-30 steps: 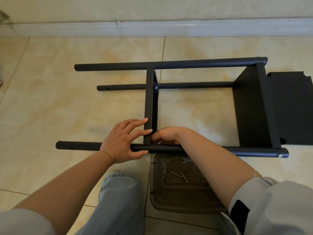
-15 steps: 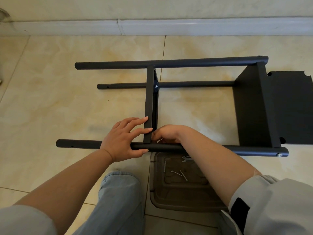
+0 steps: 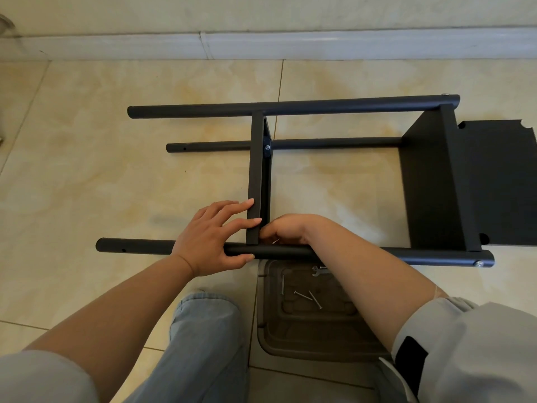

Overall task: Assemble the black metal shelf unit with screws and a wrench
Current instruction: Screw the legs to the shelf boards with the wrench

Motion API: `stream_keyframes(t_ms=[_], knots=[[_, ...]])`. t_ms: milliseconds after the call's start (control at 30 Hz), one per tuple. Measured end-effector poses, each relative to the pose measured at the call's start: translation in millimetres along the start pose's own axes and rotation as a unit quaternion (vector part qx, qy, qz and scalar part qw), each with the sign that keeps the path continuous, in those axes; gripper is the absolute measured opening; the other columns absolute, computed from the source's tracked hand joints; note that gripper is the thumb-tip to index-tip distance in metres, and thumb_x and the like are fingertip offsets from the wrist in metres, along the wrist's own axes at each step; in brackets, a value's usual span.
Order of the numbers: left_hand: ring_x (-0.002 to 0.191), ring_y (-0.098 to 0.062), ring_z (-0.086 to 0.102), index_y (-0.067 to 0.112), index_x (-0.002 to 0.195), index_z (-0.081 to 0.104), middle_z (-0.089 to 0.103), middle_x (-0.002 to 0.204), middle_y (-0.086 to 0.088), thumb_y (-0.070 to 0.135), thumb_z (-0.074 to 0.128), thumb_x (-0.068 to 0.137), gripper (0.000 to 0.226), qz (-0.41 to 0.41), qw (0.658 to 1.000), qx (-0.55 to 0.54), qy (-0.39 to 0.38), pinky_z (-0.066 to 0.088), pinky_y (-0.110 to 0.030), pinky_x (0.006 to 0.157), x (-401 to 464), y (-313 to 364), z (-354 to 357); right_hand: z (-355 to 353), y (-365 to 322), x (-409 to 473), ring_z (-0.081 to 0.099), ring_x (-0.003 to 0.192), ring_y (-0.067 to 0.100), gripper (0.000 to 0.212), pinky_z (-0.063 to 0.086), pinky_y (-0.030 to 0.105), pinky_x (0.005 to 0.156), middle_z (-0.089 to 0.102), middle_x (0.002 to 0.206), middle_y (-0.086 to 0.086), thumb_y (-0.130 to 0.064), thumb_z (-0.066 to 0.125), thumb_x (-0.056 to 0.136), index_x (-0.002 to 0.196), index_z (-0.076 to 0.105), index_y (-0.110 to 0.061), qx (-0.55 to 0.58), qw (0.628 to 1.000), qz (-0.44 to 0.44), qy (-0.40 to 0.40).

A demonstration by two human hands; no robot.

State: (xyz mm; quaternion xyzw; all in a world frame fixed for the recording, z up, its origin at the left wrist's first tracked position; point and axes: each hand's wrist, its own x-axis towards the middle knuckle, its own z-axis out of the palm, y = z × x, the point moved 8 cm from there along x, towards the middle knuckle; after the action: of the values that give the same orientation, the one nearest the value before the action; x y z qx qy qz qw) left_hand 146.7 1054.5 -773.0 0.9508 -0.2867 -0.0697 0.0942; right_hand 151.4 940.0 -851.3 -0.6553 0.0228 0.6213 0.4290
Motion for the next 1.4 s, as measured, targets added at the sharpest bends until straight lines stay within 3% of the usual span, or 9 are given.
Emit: stream_keyframes(t_ms=[167, 300, 400, 600, 733, 933, 1133, 1267, 1400], knots=[[0.125, -0.023, 0.038, 0.039, 0.132, 0.039, 0.036, 0.146, 0.004, 0.064, 0.046, 0.077, 0.06, -0.001, 1.0, 0.0, -0.001, 0.044, -0.045, 0.094, -0.8, -0.4, 0.4, 1.6, -0.8, 2.9, 0.06, 0.107, 0.027, 0.026, 0.044, 0.041, 0.1, 0.062, 0.118, 0.012, -0.024, 0.05, 0.093, 0.115, 0.063, -0.017, 0.015, 1.0, -0.009, -0.008], [0.125, -0.023, 0.037, 0.039, 0.131, 0.039, 0.037, 0.146, 0.004, 0.064, 0.046, 0.077, 0.06, -0.001, 1.0, -0.001, 0.0, 0.044, -0.045, 0.094, -0.9, -0.2, 0.0, 0.5, 0.0, 0.2, 0.062, 0.096, 0.023, 0.026, 0.047, 0.037, 0.093, 0.065, 0.106, 0.008, -0.03, 0.052, 0.093, 0.112, 0.063, -0.016, -0.008, 1.0, 0.0, -0.001], [0.125, -0.023, 0.037, 0.039, 0.131, 0.039, 0.037, 0.146, 0.003, 0.064, 0.046, 0.077, 0.06, -0.002, 1.0, -0.002, -0.002, 0.043, -0.045, 0.095, -0.5, -0.1, 0.2, 1.4, -0.7, 0.4, 0.061, 0.091, 0.021, 0.02, 0.047, 0.039, 0.096, 0.065, 0.1, 0.007, -0.029, 0.052, 0.093, 0.103, 0.064, -0.016, 0.017, 1.0, -0.004, -0.006], [0.125, -0.023, 0.038, 0.039, 0.132, 0.038, 0.035, 0.146, 0.005, 0.064, 0.046, 0.077, 0.061, 0.0, 1.0, -0.001, -0.002, 0.042, -0.044, 0.096, -0.8, 0.3, 0.1, 1.5, -2.3, -1.2, 0.062, 0.094, 0.021, 0.026, 0.047, 0.034, 0.091, 0.064, 0.109, 0.01, -0.024, 0.051, 0.094, 0.114, 0.063, -0.015, 0.005, 1.0, -0.015, -0.004], [0.125, -0.023, 0.038, 0.039, 0.132, 0.039, 0.037, 0.146, 0.004, 0.064, 0.046, 0.077, 0.061, 0.001, 1.0, 0.0, 0.001, 0.041, -0.044, 0.096, -0.5, 0.9, -0.7, 0.9, -1.9, -2.8, 0.06, 0.092, 0.02, 0.019, 0.045, 0.035, 0.091, 0.064, 0.101, 0.006, -0.029, 0.051, 0.094, 0.103, 0.063, -0.017, -0.001, 1.0, -0.007, 0.0], [0.126, -0.023, 0.037, 0.04, 0.132, 0.038, 0.037, 0.147, 0.004, 0.064, 0.046, 0.077, 0.061, -0.002, 1.0, 0.001, -0.008, 0.042, -0.045, 0.096, -1.0, -0.4, 1.2, 0.8, -2.8, -0.9, 0.06, 0.105, 0.026, 0.03, 0.044, 0.04, 0.1, 0.061, 0.12, 0.015, -0.023, 0.051, 0.093, 0.119, 0.061, -0.013, 0.005, 1.0, -0.013, 0.002], [0.125, -0.023, 0.038, 0.039, 0.131, 0.039, 0.038, 0.146, 0.003, 0.064, 0.046, 0.078, 0.06, 0.001, 1.0, 0.003, -0.002, 0.043, -0.045, 0.095, -0.1, 0.6, 0.3, 0.8, -1.0, 0.9, 0.061, 0.109, 0.028, 0.031, 0.045, 0.042, 0.1, 0.063, 0.119, 0.013, -0.027, 0.052, 0.092, 0.119, 0.061, -0.013, -0.004, 1.0, -0.007, -0.001], [0.125, -0.022, 0.037, 0.039, 0.132, 0.039, 0.037, 0.146, 0.003, 0.064, 0.045, 0.077, 0.06, 0.0, 1.0, 0.004, -0.001, 0.042, -0.045, 0.095, 0.0, 0.4, 0.1, 0.7, -2.9, -1.6, 0.062, 0.1, 0.023, 0.022, 0.047, 0.036, 0.094, 0.063, 0.116, 0.011, -0.022, 0.051, 0.093, 0.113, 0.062, -0.018, 0.009, 1.0, -0.017, 0.0], [0.125, -0.022, 0.037, 0.039, 0.131, 0.039, 0.037, 0.146, 0.003, 0.064, 0.046, 0.077, 0.06, 0.001, 1.0, 0.0, 0.002, 0.041, -0.045, 0.095, 0.0, 0.4, -0.5, -0.2, -1.1, -3.5, 0.062, 0.089, 0.02, 0.024, 0.048, 0.032, 0.084, 0.065, 0.1, 0.006, -0.029, 0.053, 0.093, 0.11, 0.062, -0.014, -0.012, 1.0, -0.001, 0.005]])
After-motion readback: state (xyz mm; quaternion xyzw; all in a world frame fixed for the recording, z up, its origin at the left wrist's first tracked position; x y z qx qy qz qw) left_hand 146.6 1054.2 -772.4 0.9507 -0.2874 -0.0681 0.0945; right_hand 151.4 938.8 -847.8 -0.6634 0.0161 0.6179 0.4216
